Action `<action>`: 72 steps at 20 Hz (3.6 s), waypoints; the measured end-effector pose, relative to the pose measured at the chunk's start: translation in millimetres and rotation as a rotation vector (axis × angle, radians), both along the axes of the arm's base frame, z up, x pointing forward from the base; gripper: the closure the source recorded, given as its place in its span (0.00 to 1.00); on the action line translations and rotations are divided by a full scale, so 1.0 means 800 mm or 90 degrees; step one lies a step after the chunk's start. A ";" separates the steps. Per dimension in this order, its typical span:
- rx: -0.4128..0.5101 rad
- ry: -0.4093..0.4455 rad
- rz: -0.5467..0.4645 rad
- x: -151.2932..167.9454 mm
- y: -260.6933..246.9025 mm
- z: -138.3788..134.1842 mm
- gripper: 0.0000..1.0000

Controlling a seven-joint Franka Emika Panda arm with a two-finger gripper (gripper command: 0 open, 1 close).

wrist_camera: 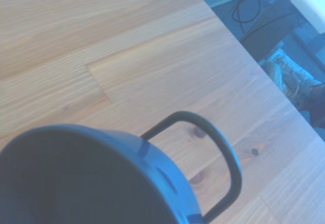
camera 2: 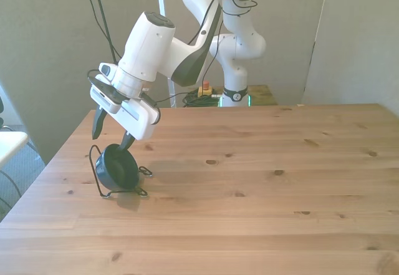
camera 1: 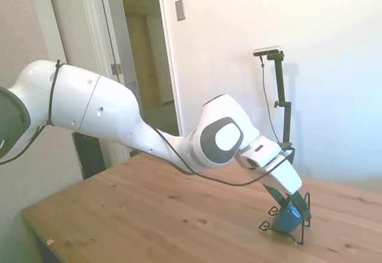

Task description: Unload the bowl

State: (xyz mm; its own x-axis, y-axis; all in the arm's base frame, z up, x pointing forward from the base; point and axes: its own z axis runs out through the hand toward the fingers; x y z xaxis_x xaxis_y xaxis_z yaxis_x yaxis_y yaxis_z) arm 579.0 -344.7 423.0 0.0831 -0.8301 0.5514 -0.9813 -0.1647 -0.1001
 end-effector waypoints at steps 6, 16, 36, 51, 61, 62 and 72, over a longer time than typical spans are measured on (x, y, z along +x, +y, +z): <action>0.000 0.006 0.006 0.003 0.007 -0.005 1.00; -0.005 0.020 0.007 -0.004 0.008 -0.012 1.00; 0.003 -0.017 0.032 -0.003 0.042 0.030 1.00; 0.410 0.118 0.270 -0.052 0.181 -0.019 1.00; 0.509 0.221 0.260 -0.006 0.145 -0.061 0.00; 0.509 0.220 0.259 -0.006 0.143 -0.061 0.00; 0.493 0.203 0.258 -0.010 0.132 -0.038 0.00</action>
State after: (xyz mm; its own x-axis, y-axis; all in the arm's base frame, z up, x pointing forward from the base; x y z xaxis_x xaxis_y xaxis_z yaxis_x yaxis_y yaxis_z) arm 570.8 -239.3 392.6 0.4998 -0.8312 -0.2433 -0.8632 -0.5012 -0.0609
